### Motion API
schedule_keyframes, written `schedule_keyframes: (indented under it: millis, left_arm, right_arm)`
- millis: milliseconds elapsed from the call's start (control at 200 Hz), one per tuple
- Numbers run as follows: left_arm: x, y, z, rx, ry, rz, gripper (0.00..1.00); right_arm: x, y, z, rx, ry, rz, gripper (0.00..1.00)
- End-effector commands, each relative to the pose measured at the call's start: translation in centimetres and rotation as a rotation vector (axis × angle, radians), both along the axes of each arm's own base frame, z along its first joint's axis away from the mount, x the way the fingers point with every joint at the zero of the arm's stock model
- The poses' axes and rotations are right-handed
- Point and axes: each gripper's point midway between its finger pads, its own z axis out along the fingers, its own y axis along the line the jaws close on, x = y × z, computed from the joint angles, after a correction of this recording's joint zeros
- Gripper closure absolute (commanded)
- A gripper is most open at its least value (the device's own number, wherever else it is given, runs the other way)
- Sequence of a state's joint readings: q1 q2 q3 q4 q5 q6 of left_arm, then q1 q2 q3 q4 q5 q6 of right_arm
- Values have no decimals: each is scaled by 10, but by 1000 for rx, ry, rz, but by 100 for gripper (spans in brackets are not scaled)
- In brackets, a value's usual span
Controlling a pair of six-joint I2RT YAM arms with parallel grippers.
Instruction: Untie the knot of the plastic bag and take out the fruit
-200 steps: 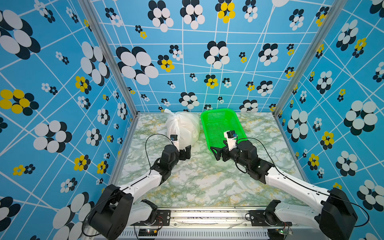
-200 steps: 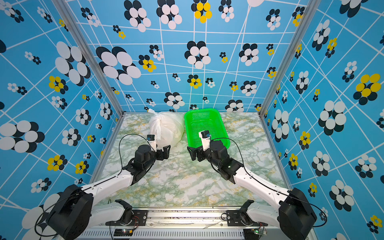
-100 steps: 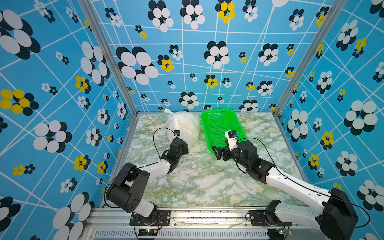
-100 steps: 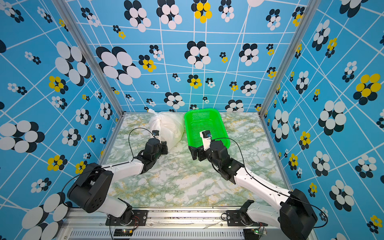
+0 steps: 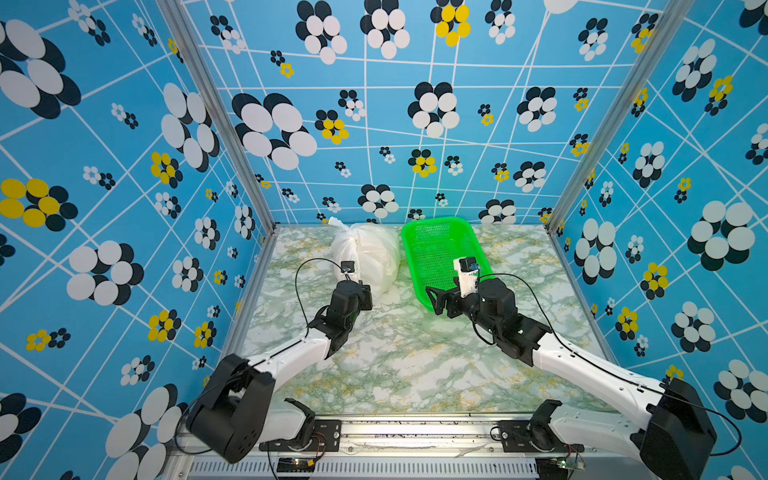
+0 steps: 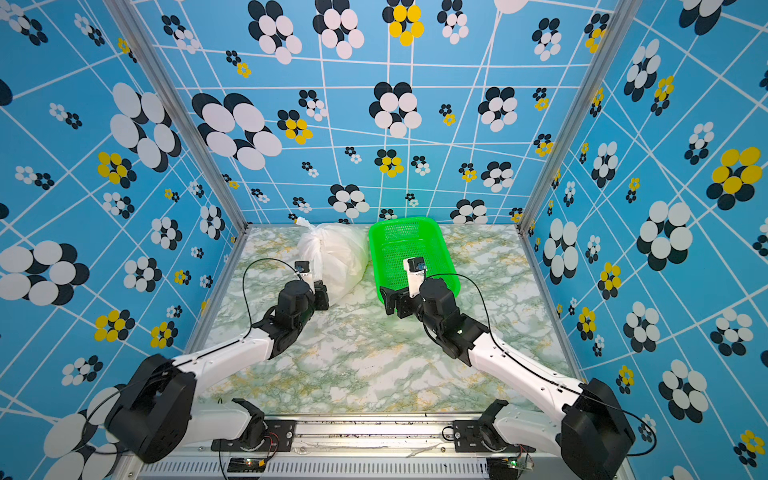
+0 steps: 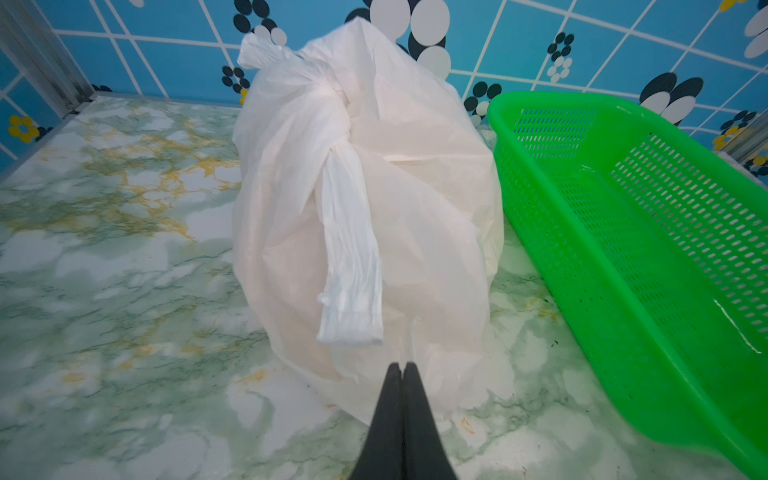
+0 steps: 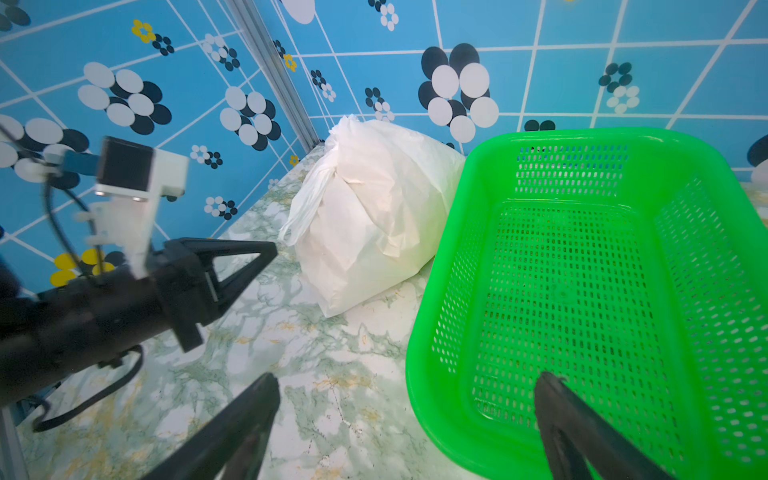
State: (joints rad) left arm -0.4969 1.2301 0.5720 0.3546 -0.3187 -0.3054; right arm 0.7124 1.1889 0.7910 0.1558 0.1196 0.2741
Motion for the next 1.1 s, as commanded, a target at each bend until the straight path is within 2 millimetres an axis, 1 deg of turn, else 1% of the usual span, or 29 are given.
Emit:
schedule_keyframes:
  millis: [0, 75, 95, 100, 135, 180, 205, 245, 280, 295, 330, 395, 470, 490, 575, 605, 620, 630, 650, 745, 785, 825, 890, 950, 1009, 1044, 1054, 1069, 1094]
  left_arm:
    - [-32, 28, -8, 47, 50, 80, 100]
    - [-50, 38, -6, 21, 51, 93, 100]
    - [-54, 41, -7, 11, 52, 99, 100]
    - [-54, 41, -6, 8, 51, 99, 100]
    - [-59, 47, -5, -11, 55, 117, 99]
    - [-64, 56, 0, -47, 59, 149, 85]
    - [-65, 60, 3, -70, 59, 165, 74]
    - [-67, 68, 8, -110, 62, 186, 59]
    - [-68, 73, 12, -153, 63, 192, 44]
    - [-68, 75, 13, -172, 65, 189, 40]
    - [-69, 79, 14, -215, 78, 184, 35]
    - [-69, 90, 14, -287, 115, 198, 29]
    - [-69, 101, 12, -342, 148, 215, 26]
    - [-69, 104, 11, -350, 151, 223, 25]
    - [-70, 113, 14, -360, 137, 250, 20]
    - [-71, 116, 15, -360, 127, 261, 18]
    - [-71, 118, 16, -359, 121, 266, 17]
    - [-71, 119, 17, -360, 118, 269, 16]
    - [-71, 120, 18, -360, 111, 272, 16]
    - [-71, 122, 25, -364, 80, 276, 14]
    - [-71, 122, 27, -366, 74, 270, 14]
    - [-70, 121, 29, -366, 71, 267, 14]
    - [-69, 120, 31, -366, 70, 260, 14]
    - [-69, 120, 32, -368, 69, 257, 13]
    - [-70, 119, 33, -369, 68, 251, 13]
    - [-71, 119, 34, -369, 69, 248, 13]
    - [-71, 119, 34, -370, 69, 249, 13]
    - [-72, 119, 35, -370, 69, 248, 13]
    - [-72, 119, 36, -371, 68, 249, 13]
  right_arm:
    - [7, 18, 14, -2, 14, 15, 5]
    - [11, 33, 16, -16, 15, 44, 5]
    - [14, 36, 19, -13, 10, 43, 4]
    - [16, 37, 16, -19, 15, 42, 3]
    - [23, 45, 17, -26, 21, 44, 1]
    - [32, 58, 13, -57, 55, 65, 1]
    - [38, 67, 9, -77, 82, 75, 1]
    - [46, 78, -3, -118, 130, 73, 1]
    - [53, 89, -15, -139, 164, 72, 1]
    - [56, 94, -23, -148, 182, 78, 1]
    - [60, 107, -35, -160, 213, 98, 1]
    - [68, 128, -61, -208, 251, 124, 1]
    - [76, 146, -86, -290, 285, 136, 1]
    - [81, 154, -83, -292, 280, 144, 1]
    - [91, 172, -101, -311, 319, 170, 1]
    - [94, 177, -106, -314, 328, 176, 1]
    - [96, 179, -104, -312, 328, 176, 1]
    - [98, 181, -115, -323, 341, 176, 1]
    - [99, 183, -121, -332, 348, 176, 1]
    - [110, 188, -128, -351, 344, 160, 3]
    - [113, 189, -131, -364, 347, 153, 6]
    - [114, 189, -131, -375, 350, 153, 13]
    - [111, 189, -129, -370, 353, 160, 34]
    - [104, 187, -128, -351, 360, 177, 65]
    - [95, 182, -129, -345, 361, 175, 91]
    - [88, 178, -130, -350, 360, 173, 100]
    - [85, 176, -135, -356, 366, 172, 100]
    - [81, 175, -124, -344, 349, 173, 100]
    - [75, 171, -122, -341, 342, 180, 100]
